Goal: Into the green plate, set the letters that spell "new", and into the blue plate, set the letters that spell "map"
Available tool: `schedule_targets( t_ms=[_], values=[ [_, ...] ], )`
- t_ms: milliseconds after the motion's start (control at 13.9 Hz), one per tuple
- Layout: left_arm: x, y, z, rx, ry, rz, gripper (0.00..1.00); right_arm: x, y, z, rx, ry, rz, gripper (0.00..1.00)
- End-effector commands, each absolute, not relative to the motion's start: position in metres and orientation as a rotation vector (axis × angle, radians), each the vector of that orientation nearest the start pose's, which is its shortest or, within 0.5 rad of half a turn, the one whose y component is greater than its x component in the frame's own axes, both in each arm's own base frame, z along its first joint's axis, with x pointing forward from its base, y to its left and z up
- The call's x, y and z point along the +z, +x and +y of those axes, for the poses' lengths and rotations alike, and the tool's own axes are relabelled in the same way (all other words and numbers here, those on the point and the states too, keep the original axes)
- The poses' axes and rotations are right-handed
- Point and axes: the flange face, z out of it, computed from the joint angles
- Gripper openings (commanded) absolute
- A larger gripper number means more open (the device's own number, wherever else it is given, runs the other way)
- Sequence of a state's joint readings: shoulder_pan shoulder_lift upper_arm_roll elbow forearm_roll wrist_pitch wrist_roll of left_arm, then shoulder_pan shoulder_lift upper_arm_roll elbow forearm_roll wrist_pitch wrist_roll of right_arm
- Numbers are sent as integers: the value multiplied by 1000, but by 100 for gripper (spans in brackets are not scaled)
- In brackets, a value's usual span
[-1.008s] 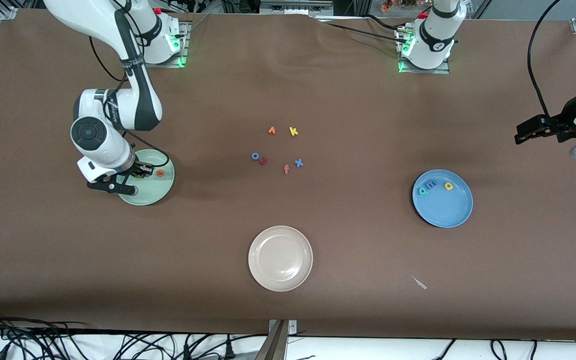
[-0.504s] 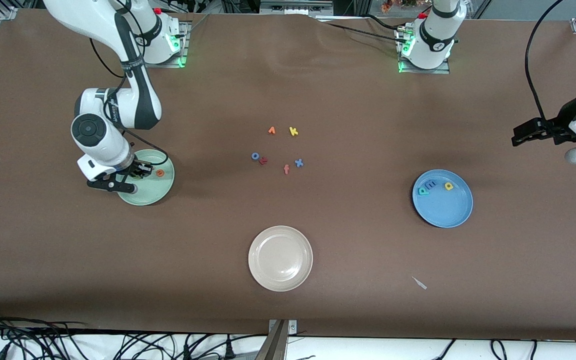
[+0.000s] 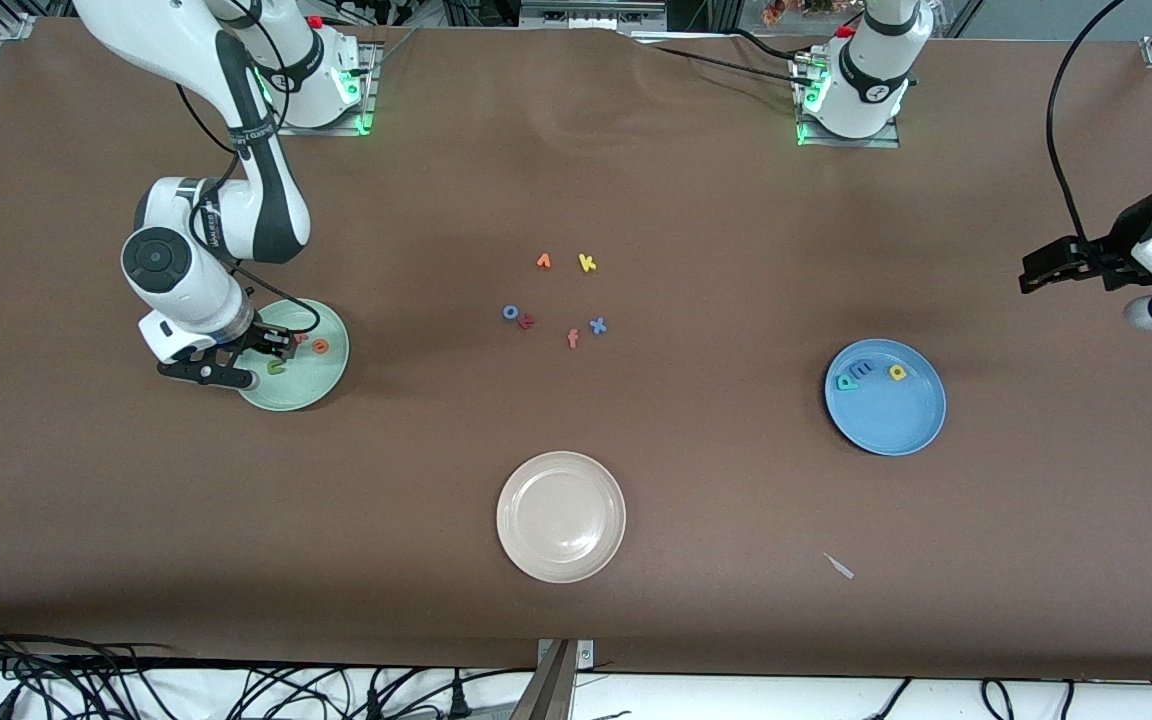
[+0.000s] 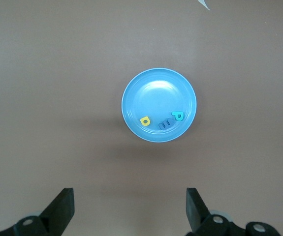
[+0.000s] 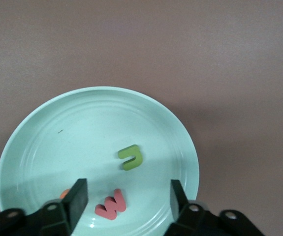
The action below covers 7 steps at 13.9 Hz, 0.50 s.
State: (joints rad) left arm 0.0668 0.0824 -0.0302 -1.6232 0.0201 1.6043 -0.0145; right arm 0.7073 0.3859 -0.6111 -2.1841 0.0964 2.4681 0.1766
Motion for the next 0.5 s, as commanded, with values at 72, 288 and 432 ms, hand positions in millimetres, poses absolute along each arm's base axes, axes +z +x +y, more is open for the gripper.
schedule_targets(
  t_ms=[72,288,432],
  values=[
    [556,579,20,150,-3156,-50,100,264,560,64,-7,-3245,195,99],
    [557,580,21,142,-3157,-55,100,316,584,82,120,-3232,189,99],
    [557,580,24,142,-3156,-62,100,364,599,96,175,-3220,167,99]
  ],
)
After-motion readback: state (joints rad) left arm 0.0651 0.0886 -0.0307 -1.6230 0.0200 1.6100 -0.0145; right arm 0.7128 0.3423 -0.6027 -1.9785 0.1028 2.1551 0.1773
